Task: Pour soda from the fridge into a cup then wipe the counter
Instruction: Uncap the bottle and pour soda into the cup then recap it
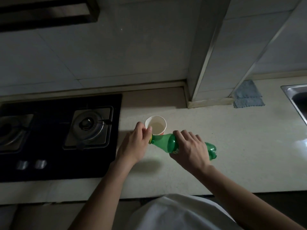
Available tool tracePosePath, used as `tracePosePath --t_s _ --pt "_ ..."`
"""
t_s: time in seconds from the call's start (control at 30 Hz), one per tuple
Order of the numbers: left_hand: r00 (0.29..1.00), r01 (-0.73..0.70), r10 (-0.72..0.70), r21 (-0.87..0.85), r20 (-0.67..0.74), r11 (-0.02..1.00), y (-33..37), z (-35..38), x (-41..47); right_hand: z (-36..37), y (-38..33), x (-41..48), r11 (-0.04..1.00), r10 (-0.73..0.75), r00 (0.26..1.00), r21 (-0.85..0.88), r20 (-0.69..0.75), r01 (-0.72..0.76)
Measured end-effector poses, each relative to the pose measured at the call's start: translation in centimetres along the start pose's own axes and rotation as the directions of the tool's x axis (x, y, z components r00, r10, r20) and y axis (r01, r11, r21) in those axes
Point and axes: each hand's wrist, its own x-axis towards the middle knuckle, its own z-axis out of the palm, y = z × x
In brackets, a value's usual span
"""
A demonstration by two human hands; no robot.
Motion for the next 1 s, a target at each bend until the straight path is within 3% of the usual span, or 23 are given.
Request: tracePosePath --t_s 0.1,0.4,0.5,0.57,0.63,0.7,0.8,1.0 --pt "0.998 -0.011 0.008 -0.042 -0.062 0.999 0.9 0.1 0.0 -0.3 0.2 0.7 1.0 0.007 1.0 0.015 0.004 -0.008" --pt "0.979 -0.202 0.202 -0.021 -0.023 0.979 1.4 -1.0 0.1 -1.1 0.3 1.8 0.956 -0.005 0.977 0.287 0.213 -0.058" --pt "0.996 -0.085 0.085 -0.067 -0.011 0.994 1.6 -1.5 0.4 -1.4 0.2 2.0 0.991 -0.005 0.996 0.13 0.089 -0.007" --pt "0.997 0.044 -0.04 -0.054 0.073 0.998 1.7 -1.6 0.8 -1.9 0.4 2.4 1.0 -0.001 1.0 0.001 -0.03 0.002" --pt "0.995 0.021 -0.024 0.025 0.097 0.999 1.9 -1.4 0.9 -2.2 0.5 2.8 0.998 -0.013 0.996 -0.063 -0.084 0.008" --pt "1.0 -0.023 0.022 0.036 0.022 0.999 2.1 -1.3 0.8 -2.3 0.7 3.0 0.998 -0.022 0.997 -0.065 -0.077 0.017" --pt "0.995 -0.102 0.102 0.067 -0.007 0.993 2.2 -1.1 0.6 -2.3 0.9 3.0 1.0 -0.017 1.0 0.008 -0.012 0.017" --pt "0.97 -0.244 0.245 0.095 0.008 0.965 0.6 -1.0 0.5 -2.8 1.2 3.1 0.962 -0.037 0.968 0.272 0.249 -0.033"
